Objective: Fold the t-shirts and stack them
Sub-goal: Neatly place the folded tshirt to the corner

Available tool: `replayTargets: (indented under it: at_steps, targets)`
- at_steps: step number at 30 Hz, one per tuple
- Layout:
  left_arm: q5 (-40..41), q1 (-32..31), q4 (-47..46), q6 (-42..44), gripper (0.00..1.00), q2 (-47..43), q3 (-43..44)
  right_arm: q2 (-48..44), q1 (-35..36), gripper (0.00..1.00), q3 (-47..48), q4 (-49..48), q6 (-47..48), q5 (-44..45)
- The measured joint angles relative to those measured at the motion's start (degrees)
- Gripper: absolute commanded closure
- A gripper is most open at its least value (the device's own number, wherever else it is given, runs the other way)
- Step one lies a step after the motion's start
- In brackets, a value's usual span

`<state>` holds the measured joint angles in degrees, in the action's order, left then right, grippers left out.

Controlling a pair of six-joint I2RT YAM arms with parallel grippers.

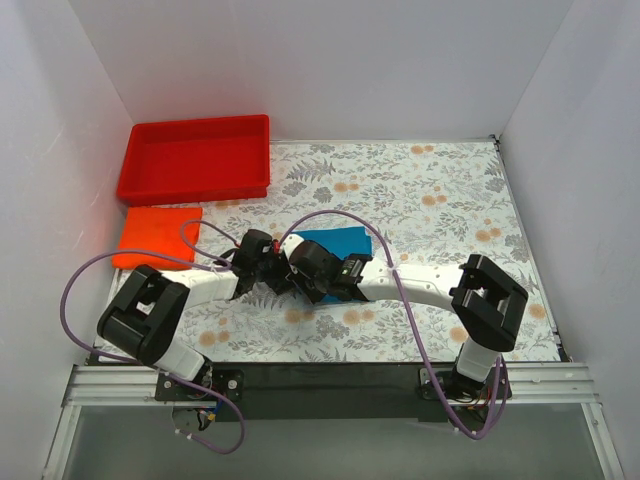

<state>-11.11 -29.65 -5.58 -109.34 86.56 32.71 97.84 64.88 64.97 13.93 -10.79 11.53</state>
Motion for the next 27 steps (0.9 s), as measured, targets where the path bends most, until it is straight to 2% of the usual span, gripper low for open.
replayTargets:
  at_steps: [2, 4, 5, 9, 10, 11, 12, 15, 18, 20, 23, 24, 26, 27]
  targets:
    - [1.0, -0.1, 0.5, 0.0, 0.67, 0.4, 0.0, 0.0, 0.0, 0.99, -0.3, -0.3, 0.0, -0.4]
    - [2.2, -0.2, 1.5, 0.3, 0.74, 0.4, 0.0, 0.0, 0.0, 0.99, -0.3, -0.5, -0.2, -0.9]
    - [2.6, -0.2, 1.9, 0.5, 0.83, 0.5, 0.0, 0.0, 0.0, 0.99, -0.3, -0.7, -0.2, -1.1]
    - [3.6, -0.2, 2.8, 1.2, 1.0, 1.3, 0.5, 0.0, 0.0, 0.99, -0.4, -1.3, -0.5, -2.0]
    - [3.8, -0.2, 3.2, 1.6, 1.0, 1.4, 0.9, 0.0, -0.1, 0.98, -0.7, -1.8, -0.7, -2.3]
    - [4.0, -0.3, 3.8, 2.0, 1.0, 1.5, 1.3, -0.3, -0.2, 0.93, -1.2, -2.2, -0.7, -2.5]
    - [4.5, -0.4, 4.7, 2.8, 1.0, 1.6, 1.8, -0.7, -0.3, 0.82, -1.8, -2.6, -0.8, -2.5]
    - [6.2, -0.7, 7.4, 5.1, 1.0, 2.1, 3.9, -2.6, -0.5, 0.61, -3.8, -3.3, -1.2, -2.2]
    - [11.3, -0.7, 12.5, 9.2, 1.0, 2.3, 7.3, -6.2, -0.5, 0.51, -6.5, -4.4, -0.9, -1.2]
    - [15.2, -0.7, 16.3, 12.4, 1.0, 2.3, 9.4, -8.0, -0.8, 0.47, -8.2, -5.2, -0.9, -0.7]
    - [21.0, -0.4, 22.3, 17.0, 1.0, 2.3, 12.3, -10.4, -1.2, 0.32, -12.2, -7.6, -0.9, 0.4]
    - [23.3, -0.2, 24.6, 18.7, 1.0, 2.3, 13.5, -11.4, -1.5, 0.24, -14.1, -8.5, -1.0, 0.9]
    - [28.3, 0.2, 28.8, 22.1, 1.0, 2.3, 15.7, -13.8, -2.5, 0.18, -18.5, -10.4, -1.0, 2.2]
    - [30.6, 0.5, 31.0, 23.6, 1.0, 2.3, 16.9, -15.2, -3.3, 0.1, -20.7, -11.2, -1.1, 2.7]
